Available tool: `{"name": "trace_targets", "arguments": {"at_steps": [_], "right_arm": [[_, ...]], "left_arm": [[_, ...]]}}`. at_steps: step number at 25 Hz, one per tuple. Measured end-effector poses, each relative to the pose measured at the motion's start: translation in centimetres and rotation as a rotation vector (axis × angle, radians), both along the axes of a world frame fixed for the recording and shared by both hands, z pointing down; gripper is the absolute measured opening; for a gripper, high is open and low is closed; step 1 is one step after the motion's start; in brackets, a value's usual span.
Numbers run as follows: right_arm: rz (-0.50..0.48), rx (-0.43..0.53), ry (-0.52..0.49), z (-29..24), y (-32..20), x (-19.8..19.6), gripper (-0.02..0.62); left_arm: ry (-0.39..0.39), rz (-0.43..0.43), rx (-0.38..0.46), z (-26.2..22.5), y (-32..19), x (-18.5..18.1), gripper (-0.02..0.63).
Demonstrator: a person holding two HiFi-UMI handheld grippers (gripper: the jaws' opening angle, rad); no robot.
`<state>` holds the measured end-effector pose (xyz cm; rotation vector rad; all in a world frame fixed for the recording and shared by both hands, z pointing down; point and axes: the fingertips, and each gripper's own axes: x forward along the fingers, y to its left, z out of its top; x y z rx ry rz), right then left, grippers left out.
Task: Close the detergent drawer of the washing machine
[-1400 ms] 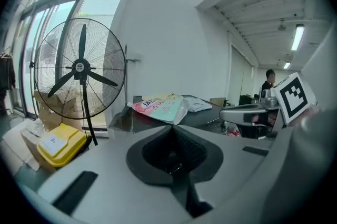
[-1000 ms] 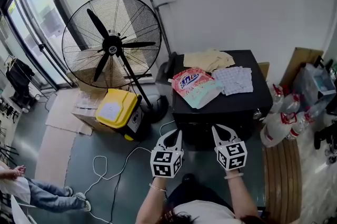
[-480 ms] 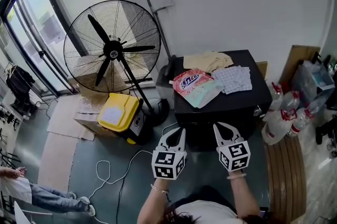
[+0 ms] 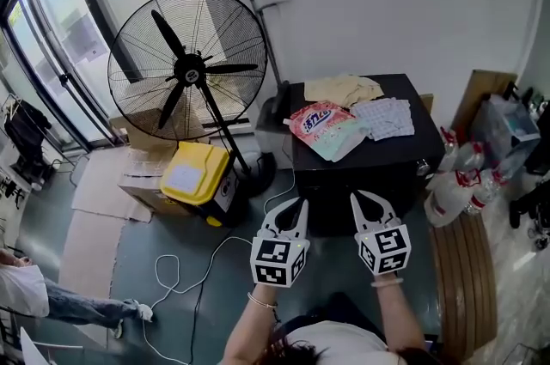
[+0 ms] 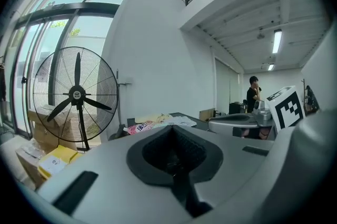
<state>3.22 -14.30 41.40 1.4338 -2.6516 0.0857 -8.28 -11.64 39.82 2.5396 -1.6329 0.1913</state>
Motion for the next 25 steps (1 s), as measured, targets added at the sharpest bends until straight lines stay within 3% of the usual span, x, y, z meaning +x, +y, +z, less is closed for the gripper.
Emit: {"name": "trace_targets", "arguments": {"at_steps": [25], "right_arm": [[0.065, 0.069, 0.072, -3.2, 4.1, -2.2, 0.026]], "left_arm": [[0.020, 0.058, 0.042, -1.2, 2.5, -3.0, 0.018]]}}
